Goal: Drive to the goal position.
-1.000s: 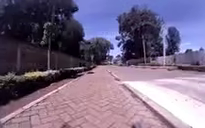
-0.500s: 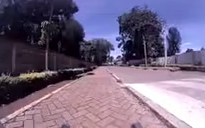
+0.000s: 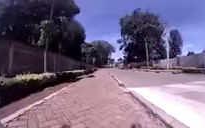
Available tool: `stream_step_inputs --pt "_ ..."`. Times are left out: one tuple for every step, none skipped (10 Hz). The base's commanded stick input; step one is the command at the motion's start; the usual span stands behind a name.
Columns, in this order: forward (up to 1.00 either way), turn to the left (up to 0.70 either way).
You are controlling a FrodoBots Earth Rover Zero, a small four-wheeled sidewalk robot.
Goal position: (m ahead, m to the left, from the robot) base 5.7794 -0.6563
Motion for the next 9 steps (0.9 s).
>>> stream_step_inputs --pt "0.7 0.0" --pt "0.7 0.0" --pt "0.7 0.0" --pt "0.7 0.0" --pt "0.7 0.0" --pt "0.7 0.0" --pt "0.7 0.0" --pt "0.7 0.0" --pt "0.7 0.0"
